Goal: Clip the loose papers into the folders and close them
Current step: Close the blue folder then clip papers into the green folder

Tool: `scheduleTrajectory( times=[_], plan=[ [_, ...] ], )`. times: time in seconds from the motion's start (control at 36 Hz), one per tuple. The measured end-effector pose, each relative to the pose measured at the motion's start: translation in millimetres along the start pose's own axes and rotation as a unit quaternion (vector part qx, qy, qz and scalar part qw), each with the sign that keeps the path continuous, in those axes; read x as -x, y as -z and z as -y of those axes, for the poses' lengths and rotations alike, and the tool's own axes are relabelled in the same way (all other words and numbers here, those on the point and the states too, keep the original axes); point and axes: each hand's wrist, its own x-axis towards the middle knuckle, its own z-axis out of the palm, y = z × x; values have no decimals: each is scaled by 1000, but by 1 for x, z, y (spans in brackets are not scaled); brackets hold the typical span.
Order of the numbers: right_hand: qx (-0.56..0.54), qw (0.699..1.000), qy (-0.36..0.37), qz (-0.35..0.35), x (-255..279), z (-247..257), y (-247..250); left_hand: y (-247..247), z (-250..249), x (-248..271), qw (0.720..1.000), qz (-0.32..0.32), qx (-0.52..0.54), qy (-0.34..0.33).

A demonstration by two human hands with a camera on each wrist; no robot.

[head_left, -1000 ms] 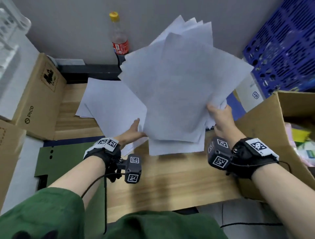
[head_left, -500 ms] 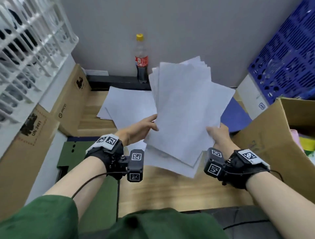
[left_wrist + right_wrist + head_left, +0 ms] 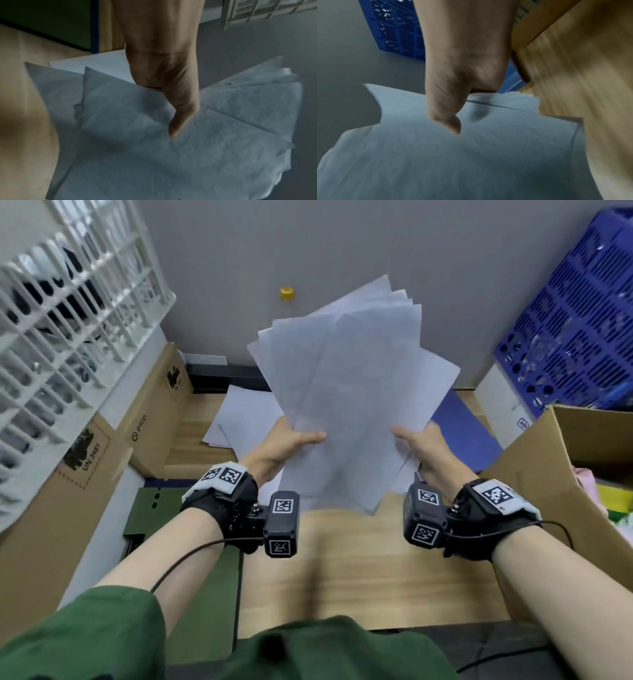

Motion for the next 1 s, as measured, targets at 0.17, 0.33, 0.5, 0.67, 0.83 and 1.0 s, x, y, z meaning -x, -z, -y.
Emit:
scheduleTrajectory(
  times=[0.17, 0.33, 0.5, 0.67, 0.83, 1.0],
  plan=[
    [-57, 994, 32, 86, -11, 25, -2, 4, -21, 0, 998, -28, 2, -53],
    [47, 993, -4, 109, -19, -10, 11, 13, 14, 5, 998, -39, -38, 9],
    [87, 993, -63, 52, -19, -48, 14, -7, 27, 7, 996, -36, -71, 38],
    [19, 998, 28, 55, -22, 6, 17, -7, -10, -3, 994, -107, 9, -14],
    [50, 992, 32, 107, -23, 23, 22, -9, -33, -3, 983, -107, 134, -72],
    [171, 973, -76, 133, -11, -46, 32, -14, 19, 9, 998, -46, -24, 37]
  ],
)
